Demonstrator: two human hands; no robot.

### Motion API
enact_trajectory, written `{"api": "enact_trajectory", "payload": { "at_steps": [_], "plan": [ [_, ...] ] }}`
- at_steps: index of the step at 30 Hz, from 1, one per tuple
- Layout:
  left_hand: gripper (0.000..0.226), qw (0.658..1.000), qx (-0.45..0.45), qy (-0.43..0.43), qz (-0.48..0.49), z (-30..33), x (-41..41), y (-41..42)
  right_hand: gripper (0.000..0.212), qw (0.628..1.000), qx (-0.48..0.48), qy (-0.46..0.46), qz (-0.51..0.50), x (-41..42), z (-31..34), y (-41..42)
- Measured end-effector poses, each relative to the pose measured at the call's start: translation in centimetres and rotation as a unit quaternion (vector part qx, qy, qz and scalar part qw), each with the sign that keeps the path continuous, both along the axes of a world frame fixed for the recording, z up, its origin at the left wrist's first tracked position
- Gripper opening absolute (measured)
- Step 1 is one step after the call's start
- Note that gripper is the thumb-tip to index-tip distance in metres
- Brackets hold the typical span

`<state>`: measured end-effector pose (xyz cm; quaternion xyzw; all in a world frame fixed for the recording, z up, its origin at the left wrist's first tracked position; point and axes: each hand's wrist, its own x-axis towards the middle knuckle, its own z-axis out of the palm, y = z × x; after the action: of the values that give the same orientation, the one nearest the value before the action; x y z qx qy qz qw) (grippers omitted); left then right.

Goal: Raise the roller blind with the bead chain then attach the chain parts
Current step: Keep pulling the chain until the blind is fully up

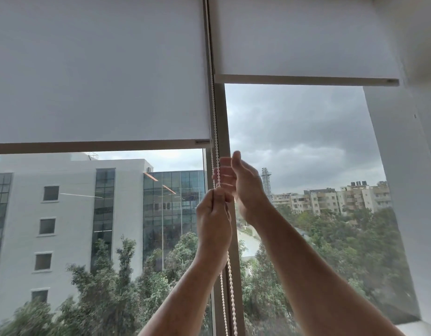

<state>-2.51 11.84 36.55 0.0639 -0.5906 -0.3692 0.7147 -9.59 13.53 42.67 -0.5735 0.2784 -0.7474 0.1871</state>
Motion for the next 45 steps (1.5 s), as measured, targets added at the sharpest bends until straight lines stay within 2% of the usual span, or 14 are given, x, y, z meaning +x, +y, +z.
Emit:
{"api": "enact_trajectory", "payload": {
  "at_steps": [3,7,10,14,16,20,24,28,30,33,36,40,43,45],
  "plan": [
    [0.043,1.000,0.004,0.010,0.004,-0.3,-0.3,0.3,0.032,0.996,0.004,-0.013,0.089,1.4,3.4,1.0],
    [0.040,1.000,0.011,0.003,0.005,-2.6,-0.4,0.5,0.025,0.995,0.045,-0.041,0.084,2.7,6.7,2.0],
    [0.042,1.000,0.019,0.012,0.009,-3.8,-0.4,0.7,0.033,0.997,0.040,-0.050,0.042,3.6,6.3,1.7],
    [0.044,0.999,0.014,0.015,0.029,-4.3,-0.3,0.6,0.041,0.995,-0.066,-0.009,-0.070,4.0,4.6,1.1],
    [0.044,0.999,0.014,0.000,0.035,-4.6,0.0,0.2,0.041,0.988,-0.097,0.014,-0.121,3.8,4.1,0.8],
    [0.051,0.995,0.079,-0.056,-0.017,-4.7,0.7,-0.9,0.042,0.981,-0.109,0.030,-0.156,3.7,2.0,0.2],
    [0.047,0.990,0.123,-0.069,0.019,-1.7,1.7,-1.9,0.039,0.976,-0.107,0.062,-0.177,3.9,-1.0,-0.5],
    [0.040,0.995,0.095,-0.018,-0.027,3.7,2.7,-1.3,0.044,0.971,-0.117,0.053,-0.202,3.8,-4.0,-1.0],
    [0.039,0.997,0.065,-0.026,-0.027,6.3,3.1,-0.7,0.045,0.968,-0.132,0.060,-0.207,3.7,-5.3,-1.2],
    [0.036,0.997,0.041,-0.049,-0.053,9.4,3.4,0.7,0.040,0.975,-0.114,0.061,-0.180,3.7,-7.1,-1.7],
    [0.031,0.994,0.057,-0.063,-0.067,11.2,2.7,2.0,0.035,0.978,-0.118,0.063,-0.159,3.7,-8.0,-1.7],
    [0.039,0.999,0.036,-0.013,0.022,11.4,1.7,2.2,0.041,0.985,-0.093,0.096,-0.109,3.1,-7.5,-1.1],
    [0.038,0.999,0.000,-0.012,0.049,11.2,1.6,2.7,0.053,0.995,-0.048,0.080,-0.019,2.3,-6.6,-0.5],
    [0.038,0.999,-0.002,-0.012,0.050,11.2,1.6,3.1,0.054,0.996,-0.037,0.080,0.006,1.7,-5.5,-0.1]
  ]
}}
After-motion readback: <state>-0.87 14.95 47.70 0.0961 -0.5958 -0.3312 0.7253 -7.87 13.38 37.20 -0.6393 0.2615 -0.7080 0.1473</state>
